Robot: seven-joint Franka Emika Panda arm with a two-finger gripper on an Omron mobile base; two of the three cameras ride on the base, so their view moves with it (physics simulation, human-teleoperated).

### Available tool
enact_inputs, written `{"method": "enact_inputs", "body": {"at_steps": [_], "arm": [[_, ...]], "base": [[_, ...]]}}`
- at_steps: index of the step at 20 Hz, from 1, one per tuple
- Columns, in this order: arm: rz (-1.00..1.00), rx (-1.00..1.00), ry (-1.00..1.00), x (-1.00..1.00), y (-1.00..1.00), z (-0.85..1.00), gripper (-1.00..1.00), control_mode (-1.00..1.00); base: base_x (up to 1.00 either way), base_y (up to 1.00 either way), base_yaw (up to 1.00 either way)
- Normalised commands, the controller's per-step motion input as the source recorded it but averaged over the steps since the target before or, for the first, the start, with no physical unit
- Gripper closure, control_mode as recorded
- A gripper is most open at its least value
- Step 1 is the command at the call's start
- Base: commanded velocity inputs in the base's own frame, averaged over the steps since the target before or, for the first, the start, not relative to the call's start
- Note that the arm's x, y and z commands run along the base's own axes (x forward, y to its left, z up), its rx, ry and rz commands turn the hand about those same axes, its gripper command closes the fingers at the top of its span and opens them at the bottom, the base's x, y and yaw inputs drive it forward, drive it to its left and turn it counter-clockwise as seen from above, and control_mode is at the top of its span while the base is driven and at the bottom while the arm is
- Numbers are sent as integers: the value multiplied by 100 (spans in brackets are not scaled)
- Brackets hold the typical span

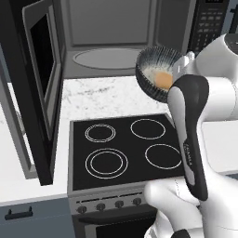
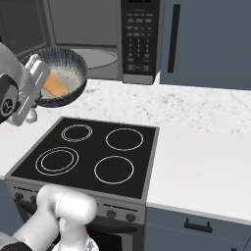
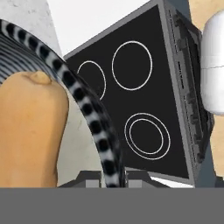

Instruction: Pick the squash from the sink and place it in the bowl. Then pick the bowl and place it in the microwave. Then close the microwave door and press the start button.

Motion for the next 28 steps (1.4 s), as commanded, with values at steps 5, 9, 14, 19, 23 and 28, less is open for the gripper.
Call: {"method": "enact_inputs", "body": {"at_steps": [5,9,14,19,23,28], "arm": [[9,-16,-8,41,0,20,100,-100],[5,-16,0,49,0,23,100,-100],[10,-11,1,66,2,34,100,-100],[14,-6,0,66,11,28,100,-100],[11,-3,0,76,8,2,100,-100],[9,-3,1,79,2,0,100,-100]], "base": [[0,0,0],[0,0,0],[0,0,0],[0,0,0],[0,0,0],[0,0,0]]}}
